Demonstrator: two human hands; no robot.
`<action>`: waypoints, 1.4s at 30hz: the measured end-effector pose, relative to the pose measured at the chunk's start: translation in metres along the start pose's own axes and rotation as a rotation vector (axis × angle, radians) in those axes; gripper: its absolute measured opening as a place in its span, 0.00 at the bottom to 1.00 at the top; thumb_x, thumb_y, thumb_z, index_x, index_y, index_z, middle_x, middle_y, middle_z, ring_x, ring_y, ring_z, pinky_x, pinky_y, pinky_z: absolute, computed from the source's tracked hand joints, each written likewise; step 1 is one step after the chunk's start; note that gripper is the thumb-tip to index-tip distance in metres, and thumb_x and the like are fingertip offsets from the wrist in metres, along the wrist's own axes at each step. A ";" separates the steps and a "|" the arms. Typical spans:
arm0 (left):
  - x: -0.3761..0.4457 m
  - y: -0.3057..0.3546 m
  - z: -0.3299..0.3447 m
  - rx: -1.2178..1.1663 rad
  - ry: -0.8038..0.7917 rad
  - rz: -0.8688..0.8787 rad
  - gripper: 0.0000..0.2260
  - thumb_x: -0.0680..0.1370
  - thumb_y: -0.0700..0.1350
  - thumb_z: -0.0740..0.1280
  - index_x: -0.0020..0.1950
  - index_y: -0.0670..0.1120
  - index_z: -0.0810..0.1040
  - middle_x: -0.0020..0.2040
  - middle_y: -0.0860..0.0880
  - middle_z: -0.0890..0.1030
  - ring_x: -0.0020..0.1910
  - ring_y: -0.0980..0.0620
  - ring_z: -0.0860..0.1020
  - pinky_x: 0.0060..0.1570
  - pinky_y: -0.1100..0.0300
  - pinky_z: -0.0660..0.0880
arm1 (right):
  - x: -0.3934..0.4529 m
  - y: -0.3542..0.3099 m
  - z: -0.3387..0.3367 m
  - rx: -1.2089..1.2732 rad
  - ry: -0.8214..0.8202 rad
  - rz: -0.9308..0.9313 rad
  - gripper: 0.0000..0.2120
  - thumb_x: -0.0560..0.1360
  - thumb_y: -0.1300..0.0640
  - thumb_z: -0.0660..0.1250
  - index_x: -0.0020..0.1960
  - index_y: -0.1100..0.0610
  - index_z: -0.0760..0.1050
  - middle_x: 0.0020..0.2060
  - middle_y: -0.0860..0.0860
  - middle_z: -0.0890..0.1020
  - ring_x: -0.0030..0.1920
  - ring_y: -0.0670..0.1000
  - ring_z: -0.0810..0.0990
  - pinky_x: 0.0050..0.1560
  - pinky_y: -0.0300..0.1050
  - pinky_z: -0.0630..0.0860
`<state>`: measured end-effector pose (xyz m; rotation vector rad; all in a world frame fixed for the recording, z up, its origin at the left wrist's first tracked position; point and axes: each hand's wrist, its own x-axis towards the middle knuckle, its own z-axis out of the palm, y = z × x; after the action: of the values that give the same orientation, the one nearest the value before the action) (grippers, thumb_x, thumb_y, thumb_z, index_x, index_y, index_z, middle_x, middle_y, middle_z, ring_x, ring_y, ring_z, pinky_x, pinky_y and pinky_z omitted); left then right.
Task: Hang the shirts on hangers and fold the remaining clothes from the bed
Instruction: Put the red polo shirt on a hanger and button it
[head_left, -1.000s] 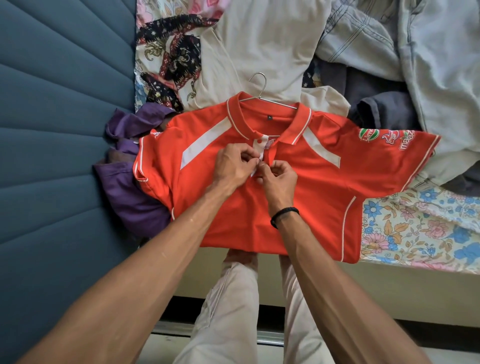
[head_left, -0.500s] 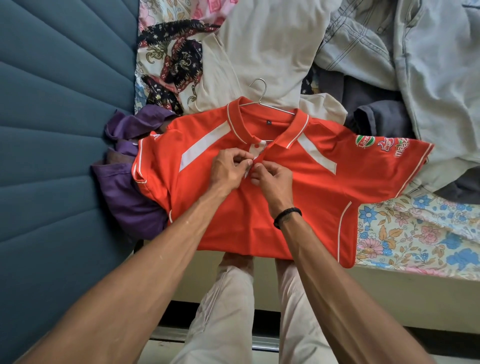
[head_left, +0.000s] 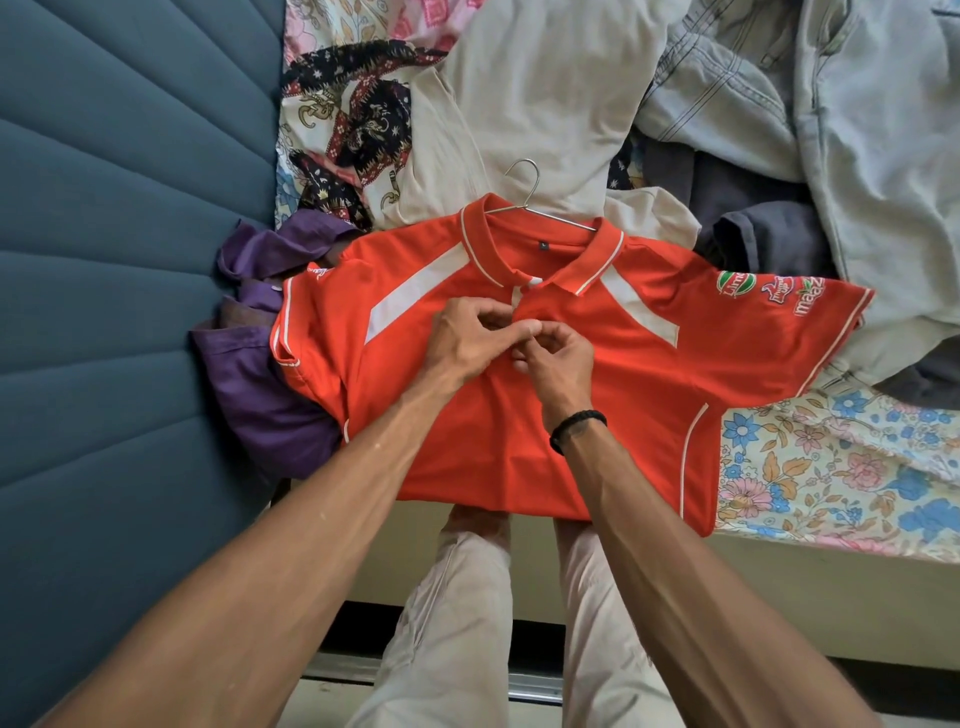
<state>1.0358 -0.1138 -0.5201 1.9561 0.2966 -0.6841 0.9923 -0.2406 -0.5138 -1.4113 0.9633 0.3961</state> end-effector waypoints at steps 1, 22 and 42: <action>0.000 -0.001 0.000 0.008 0.017 0.005 0.09 0.72 0.51 0.79 0.46 0.47 0.88 0.41 0.54 0.87 0.38 0.65 0.81 0.41 0.68 0.76 | 0.000 -0.001 -0.001 -0.011 -0.009 -0.009 0.05 0.79 0.65 0.70 0.45 0.58 0.79 0.35 0.52 0.83 0.36 0.48 0.81 0.39 0.40 0.79; 0.002 0.000 0.009 0.332 0.168 0.335 0.15 0.74 0.39 0.65 0.57 0.46 0.86 0.47 0.46 0.85 0.47 0.45 0.81 0.51 0.52 0.77 | 0.021 -0.023 0.014 -0.078 0.307 -0.070 0.12 0.64 0.46 0.73 0.35 0.52 0.74 0.29 0.53 0.78 0.32 0.57 0.79 0.41 0.62 0.82; 0.024 0.063 0.064 0.023 0.549 -0.373 0.06 0.77 0.51 0.73 0.45 0.49 0.83 0.51 0.49 0.85 0.54 0.44 0.82 0.50 0.54 0.73 | 0.016 -0.018 -0.006 0.119 0.280 -0.029 0.11 0.73 0.60 0.74 0.38 0.53 0.74 0.33 0.48 0.76 0.32 0.46 0.71 0.37 0.46 0.72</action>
<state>1.0640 -0.2020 -0.5092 2.1056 1.0109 -0.3642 1.0130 -0.2541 -0.5134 -1.3932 1.1718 0.1175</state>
